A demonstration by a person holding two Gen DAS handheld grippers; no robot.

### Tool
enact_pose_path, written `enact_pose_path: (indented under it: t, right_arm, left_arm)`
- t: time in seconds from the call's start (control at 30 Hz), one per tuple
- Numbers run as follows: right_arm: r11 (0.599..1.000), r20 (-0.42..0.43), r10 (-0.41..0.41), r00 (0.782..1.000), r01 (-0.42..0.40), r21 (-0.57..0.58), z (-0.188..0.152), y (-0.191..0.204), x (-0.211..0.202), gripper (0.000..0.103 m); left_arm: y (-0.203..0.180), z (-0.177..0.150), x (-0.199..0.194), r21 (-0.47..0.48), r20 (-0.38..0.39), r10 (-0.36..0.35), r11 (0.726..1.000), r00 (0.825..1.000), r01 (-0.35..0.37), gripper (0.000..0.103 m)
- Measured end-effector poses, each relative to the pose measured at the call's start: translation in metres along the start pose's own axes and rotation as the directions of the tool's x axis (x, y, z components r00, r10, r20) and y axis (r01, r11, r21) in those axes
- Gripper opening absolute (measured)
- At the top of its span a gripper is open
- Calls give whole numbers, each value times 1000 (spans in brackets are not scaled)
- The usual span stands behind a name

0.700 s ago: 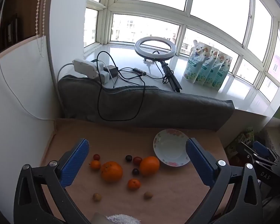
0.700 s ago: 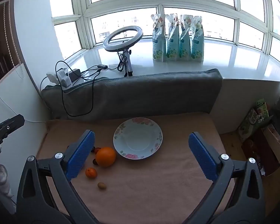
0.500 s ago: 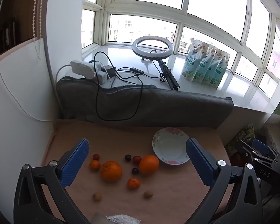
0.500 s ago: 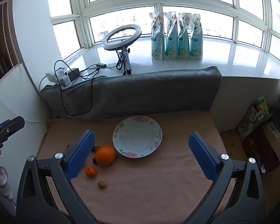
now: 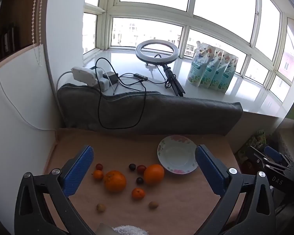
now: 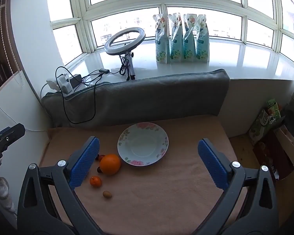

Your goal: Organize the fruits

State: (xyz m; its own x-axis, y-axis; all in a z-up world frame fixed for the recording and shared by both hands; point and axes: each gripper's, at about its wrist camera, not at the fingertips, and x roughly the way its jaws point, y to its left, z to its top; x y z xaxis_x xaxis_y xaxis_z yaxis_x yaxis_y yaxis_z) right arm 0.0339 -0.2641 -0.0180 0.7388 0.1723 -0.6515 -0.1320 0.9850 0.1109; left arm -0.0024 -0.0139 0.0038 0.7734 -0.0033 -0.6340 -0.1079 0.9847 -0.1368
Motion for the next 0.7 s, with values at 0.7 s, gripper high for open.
enact_pose_path:
  t: [0.7]
  right_arm:
    - [1000,-10,5,1000,-5,11,-8,3,-5,102]
  left_arm:
    - [-7,-7,-4,10,-10,-8,1000,1000,8,102]
